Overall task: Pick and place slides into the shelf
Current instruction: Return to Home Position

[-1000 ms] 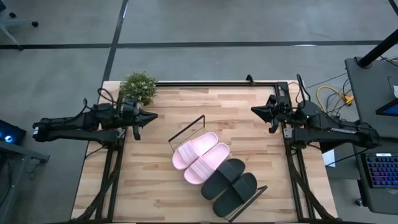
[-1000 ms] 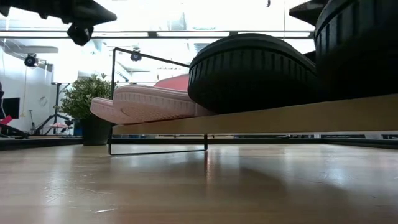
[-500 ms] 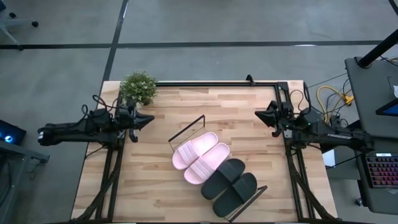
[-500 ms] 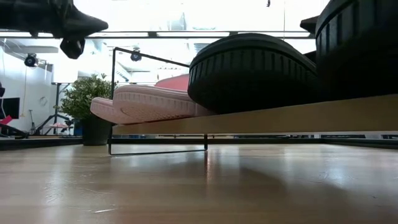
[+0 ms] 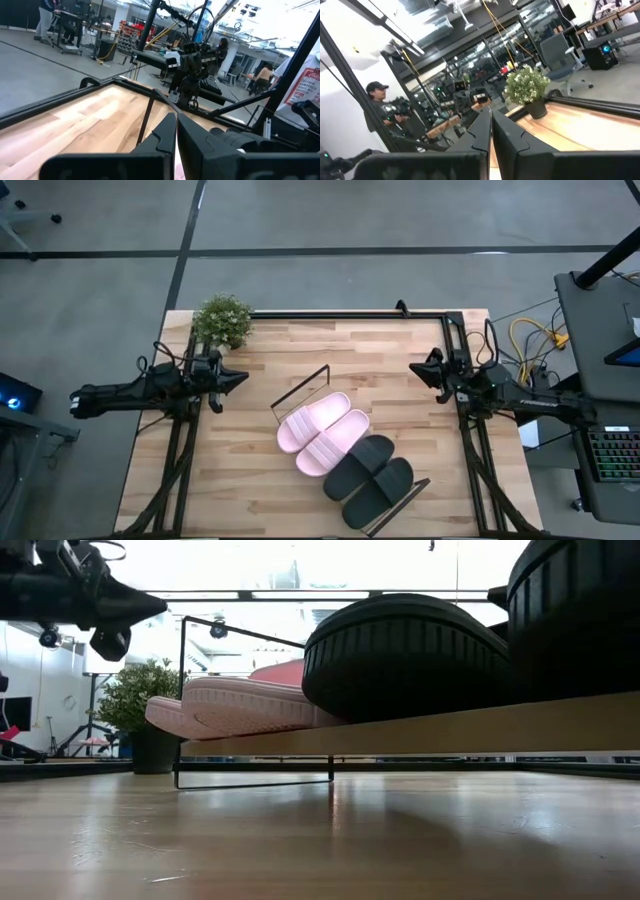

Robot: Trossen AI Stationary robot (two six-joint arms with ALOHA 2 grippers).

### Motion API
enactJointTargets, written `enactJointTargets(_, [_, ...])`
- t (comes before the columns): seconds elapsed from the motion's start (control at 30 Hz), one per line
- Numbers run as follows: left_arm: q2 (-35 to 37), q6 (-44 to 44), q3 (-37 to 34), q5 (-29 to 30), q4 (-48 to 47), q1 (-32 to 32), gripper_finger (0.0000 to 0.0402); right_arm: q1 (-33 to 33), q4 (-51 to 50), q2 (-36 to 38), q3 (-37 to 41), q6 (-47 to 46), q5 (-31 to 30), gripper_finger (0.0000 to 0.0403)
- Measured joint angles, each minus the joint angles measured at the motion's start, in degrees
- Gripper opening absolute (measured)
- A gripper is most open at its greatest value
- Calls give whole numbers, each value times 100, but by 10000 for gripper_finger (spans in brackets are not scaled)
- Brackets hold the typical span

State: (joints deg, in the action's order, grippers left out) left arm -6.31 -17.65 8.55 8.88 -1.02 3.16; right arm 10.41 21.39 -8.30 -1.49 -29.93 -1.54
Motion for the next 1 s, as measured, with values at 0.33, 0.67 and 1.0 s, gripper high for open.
enactJointTargets(0.33, [481,-23,-404,0,26,0,0,-1,127,258,102,17,15,8])
enactJointTargets(0.67, [476,-129,-804,38,887,0,0,-2,129,263,100,14,42,8])
enactJointTargets(1.0, [465,-149,-808,81,792,0,0,-2,71,260,97,13,42,8])
